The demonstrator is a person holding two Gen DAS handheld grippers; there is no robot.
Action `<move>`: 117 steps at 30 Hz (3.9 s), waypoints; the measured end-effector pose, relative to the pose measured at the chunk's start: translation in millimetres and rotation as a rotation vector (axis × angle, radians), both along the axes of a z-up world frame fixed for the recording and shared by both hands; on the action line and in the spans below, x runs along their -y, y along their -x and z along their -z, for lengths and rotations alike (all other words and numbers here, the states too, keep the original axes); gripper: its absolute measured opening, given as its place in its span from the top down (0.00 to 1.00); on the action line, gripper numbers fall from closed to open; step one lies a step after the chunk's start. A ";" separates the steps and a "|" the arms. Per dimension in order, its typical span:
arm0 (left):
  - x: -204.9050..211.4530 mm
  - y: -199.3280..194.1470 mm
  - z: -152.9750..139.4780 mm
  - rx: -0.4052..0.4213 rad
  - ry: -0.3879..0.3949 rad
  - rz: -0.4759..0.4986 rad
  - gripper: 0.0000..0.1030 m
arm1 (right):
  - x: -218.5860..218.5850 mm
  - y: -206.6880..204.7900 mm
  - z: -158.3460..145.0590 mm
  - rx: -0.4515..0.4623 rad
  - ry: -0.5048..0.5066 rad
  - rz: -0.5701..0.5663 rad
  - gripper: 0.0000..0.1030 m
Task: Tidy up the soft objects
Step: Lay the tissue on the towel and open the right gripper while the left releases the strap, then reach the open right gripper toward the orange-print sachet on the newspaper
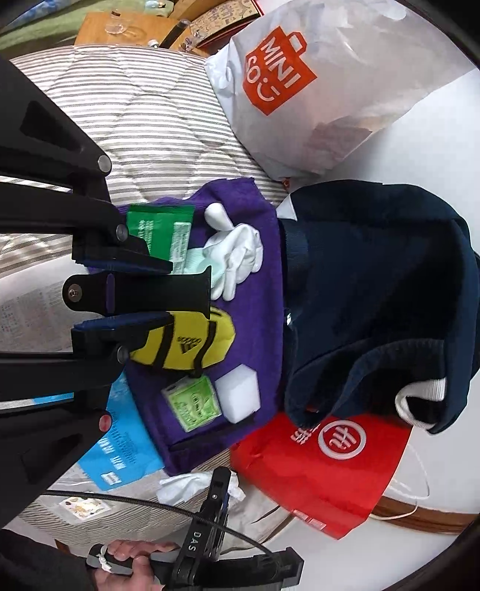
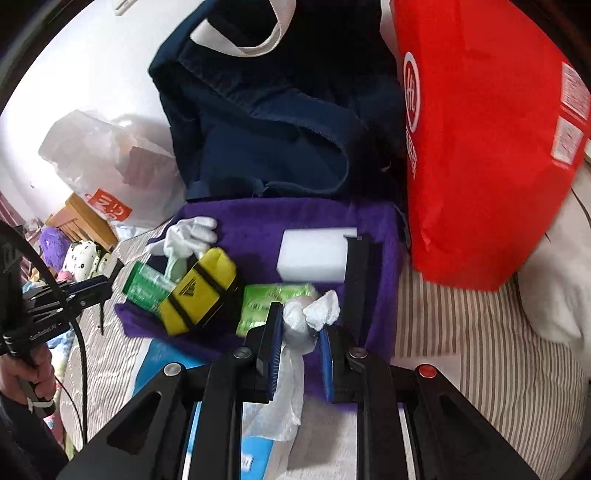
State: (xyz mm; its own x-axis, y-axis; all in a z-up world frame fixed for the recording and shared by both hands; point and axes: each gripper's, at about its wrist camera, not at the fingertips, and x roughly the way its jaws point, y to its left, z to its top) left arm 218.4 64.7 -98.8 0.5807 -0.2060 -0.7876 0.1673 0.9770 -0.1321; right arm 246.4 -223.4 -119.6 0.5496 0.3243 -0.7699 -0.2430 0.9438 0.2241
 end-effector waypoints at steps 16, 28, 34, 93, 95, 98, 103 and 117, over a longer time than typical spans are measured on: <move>-9.2 -38.8 16.2 -0.026 0.021 -0.012 0.81 | -17.9 -51.8 52.7 -0.076 0.095 -0.044 0.82; -10.1 -50.5 24.5 -0.042 0.026 -0.011 0.81 | -17.8 -53.0 52.7 -0.116 0.074 -0.079 0.47; -3.6 -56.2 26.8 -0.049 0.033 0.000 0.81 | -13.0 -47.3 44.2 -0.132 0.079 -0.074 0.40; 25.6 63.4 2.5 -0.071 0.022 -0.015 0.37 | 71.2 194.4 69.4 -0.216 0.075 0.128 0.31; 26.3 71.9 6.9 -0.079 0.026 -0.013 0.37 | 64.6 191.9 76.6 -0.229 0.103 0.122 0.31; 28.3 84.1 12.6 -0.094 0.029 -0.008 0.37 | 51.7 188.5 79.6 -0.194 0.124 0.102 0.30; 30.7 99.3 22.5 -0.111 0.021 0.002 0.37 | 22.0 186.1 78.5 -0.139 0.128 0.020 0.31; 27.2 120.4 48.3 -0.164 0.026 -0.002 0.37 | 21.8 194.2 71.9 -0.156 0.055 -0.013 0.78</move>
State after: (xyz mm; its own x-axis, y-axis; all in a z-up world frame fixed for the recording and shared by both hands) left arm 98.1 37.5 -147.1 0.4453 -0.2265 -0.8662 0.1392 0.9732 -0.1829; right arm 52.2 -245.2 -191.5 0.4177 0.2856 -0.8626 -0.2217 0.9527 0.2080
